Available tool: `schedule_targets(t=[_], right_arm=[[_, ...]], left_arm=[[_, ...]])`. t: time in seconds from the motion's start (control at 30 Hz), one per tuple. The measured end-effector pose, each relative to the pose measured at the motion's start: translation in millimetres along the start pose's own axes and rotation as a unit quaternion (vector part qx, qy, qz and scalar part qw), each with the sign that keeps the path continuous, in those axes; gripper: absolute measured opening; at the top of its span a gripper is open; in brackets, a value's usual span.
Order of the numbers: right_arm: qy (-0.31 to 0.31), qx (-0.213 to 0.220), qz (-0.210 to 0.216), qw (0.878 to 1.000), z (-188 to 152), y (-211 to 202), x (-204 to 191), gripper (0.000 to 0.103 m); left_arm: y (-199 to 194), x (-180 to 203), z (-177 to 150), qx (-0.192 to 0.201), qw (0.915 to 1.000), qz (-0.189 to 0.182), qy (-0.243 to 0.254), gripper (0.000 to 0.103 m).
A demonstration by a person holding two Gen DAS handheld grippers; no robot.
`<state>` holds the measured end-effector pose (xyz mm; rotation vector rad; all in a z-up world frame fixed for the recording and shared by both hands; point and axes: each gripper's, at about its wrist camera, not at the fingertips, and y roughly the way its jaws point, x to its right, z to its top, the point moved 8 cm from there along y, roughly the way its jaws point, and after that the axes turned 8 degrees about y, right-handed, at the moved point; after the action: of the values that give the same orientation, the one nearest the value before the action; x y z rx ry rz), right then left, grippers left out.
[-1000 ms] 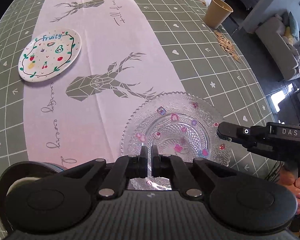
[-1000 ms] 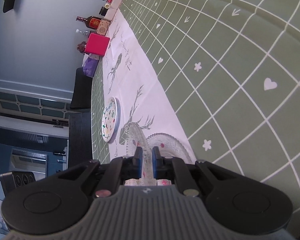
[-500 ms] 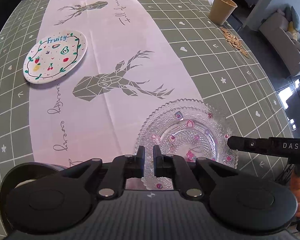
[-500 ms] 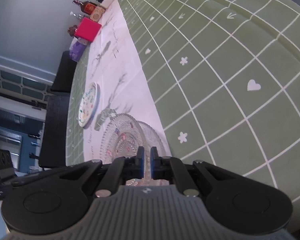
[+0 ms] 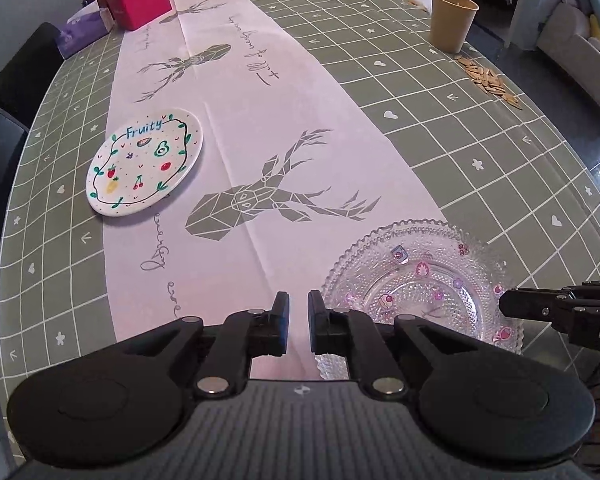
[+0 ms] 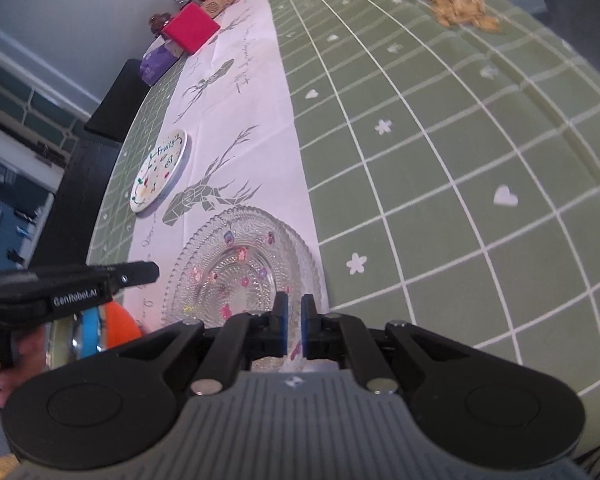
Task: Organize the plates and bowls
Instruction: 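Lift and carry the glass plate with both grippers along the runner, then lower the glass plate onto the runner and open both grippers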
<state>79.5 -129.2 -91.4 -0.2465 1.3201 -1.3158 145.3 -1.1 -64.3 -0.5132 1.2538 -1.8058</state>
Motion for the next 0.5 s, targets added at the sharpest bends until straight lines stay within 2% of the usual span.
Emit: schedule_targets(t=[0.2,0.37,0.5], right_arm=[[-0.063,0.035,-0.044,0.996,-3.5,-2.9,-6.2,0.005],[-0.085,0.048,-0.056,0.994,-5.1,-2.9,-9.7,0.005],[-0.083,0.052,-0.051,0.994,-5.5,-2.9,-12.1,0.013]], left_arm=[[-1.1,-1.8,-1.3,0.002,1.0000,0.005,0.002,0.012],[-1.3,-0.6,-3.2,0.003,0.9999,0.007,0.012,0.014],[-4.1,-0.5,-2.8,0.015,0.9992,0.027,0.024,0.016]])
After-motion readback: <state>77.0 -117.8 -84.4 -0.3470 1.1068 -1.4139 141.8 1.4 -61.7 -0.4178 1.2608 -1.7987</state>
